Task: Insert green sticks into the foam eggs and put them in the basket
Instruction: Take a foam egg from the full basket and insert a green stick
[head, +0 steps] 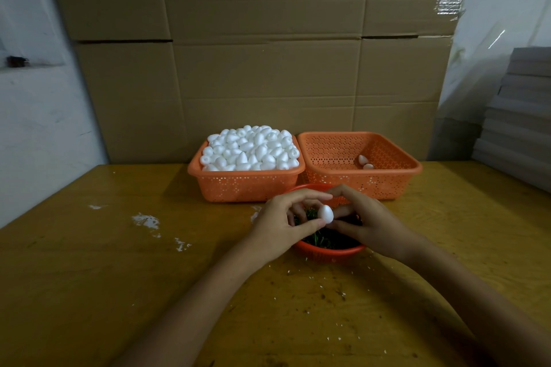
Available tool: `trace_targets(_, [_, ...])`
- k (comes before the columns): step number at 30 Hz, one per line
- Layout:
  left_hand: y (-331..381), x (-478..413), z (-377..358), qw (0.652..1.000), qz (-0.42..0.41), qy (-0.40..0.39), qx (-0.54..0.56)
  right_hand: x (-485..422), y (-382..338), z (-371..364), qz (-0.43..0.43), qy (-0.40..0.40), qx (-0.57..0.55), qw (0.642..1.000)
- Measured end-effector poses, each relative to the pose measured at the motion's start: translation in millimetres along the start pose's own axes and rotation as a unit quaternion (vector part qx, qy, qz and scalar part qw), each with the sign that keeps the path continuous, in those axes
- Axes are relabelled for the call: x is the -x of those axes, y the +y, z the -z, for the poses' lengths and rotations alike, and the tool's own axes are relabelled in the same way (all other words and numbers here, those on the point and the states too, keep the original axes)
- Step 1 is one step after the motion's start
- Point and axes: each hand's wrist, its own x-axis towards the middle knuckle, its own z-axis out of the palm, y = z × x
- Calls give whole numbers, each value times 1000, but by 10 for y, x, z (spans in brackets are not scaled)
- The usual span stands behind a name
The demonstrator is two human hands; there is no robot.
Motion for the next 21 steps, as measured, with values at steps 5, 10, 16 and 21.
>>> trace_targets(5, [9,-3,-1,1000,-4,6,-2,-12,15,-5,-5,-1,-9,1000])
trace_targets(10, [-11,-2,4,1000,3,8,-4,-10,17,-11,0,3,-16,1000])
trace_targets(16, [-5,-5,4,999,18,17,21,-6,8,-23,3,13,-33,999])
trace_targets(21, [13,0,9,999,21,21,25,-1,2,-26,9,19,-48,999])
